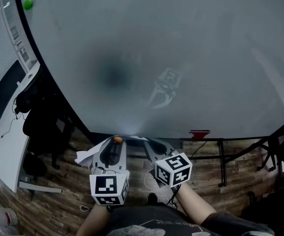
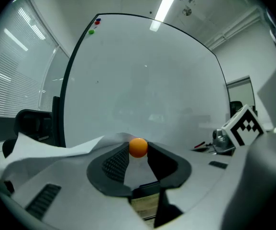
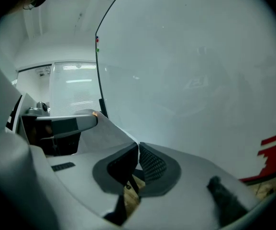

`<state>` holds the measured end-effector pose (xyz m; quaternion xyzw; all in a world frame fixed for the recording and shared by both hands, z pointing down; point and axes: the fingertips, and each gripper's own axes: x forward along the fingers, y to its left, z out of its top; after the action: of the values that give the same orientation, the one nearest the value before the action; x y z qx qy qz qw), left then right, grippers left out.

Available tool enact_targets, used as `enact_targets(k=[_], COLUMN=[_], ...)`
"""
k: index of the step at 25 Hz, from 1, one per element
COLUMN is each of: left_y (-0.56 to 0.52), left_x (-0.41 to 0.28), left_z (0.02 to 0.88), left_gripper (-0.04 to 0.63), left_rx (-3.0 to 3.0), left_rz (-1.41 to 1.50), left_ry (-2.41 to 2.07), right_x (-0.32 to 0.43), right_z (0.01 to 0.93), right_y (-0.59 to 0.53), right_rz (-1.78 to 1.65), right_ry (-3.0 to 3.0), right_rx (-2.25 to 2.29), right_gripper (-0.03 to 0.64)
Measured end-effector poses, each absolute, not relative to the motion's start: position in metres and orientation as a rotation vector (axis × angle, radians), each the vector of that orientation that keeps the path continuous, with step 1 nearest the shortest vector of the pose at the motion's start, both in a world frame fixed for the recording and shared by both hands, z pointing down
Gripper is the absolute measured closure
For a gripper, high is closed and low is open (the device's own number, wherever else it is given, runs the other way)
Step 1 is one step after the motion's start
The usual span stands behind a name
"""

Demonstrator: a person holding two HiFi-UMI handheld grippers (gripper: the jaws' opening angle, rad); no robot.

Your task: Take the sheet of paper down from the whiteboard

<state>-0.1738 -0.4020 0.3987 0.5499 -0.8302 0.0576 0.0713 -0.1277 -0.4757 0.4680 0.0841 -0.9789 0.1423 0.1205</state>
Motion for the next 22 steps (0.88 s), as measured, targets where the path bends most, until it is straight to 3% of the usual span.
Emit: enact_targets(k=[22], left_y=[-0.246], left_x=[-0.240], left_z=[0.436], left_gripper=[0.469], left_rx=[2.027], left_rz=[0.166], left_ry=[-2.147], right_x=[-0.117], right_z=[0.501], right_y=[-0.317], right_rz=[0.445], right_ry=[-2.620], right_rx=[0.891], right_gripper=[0.591])
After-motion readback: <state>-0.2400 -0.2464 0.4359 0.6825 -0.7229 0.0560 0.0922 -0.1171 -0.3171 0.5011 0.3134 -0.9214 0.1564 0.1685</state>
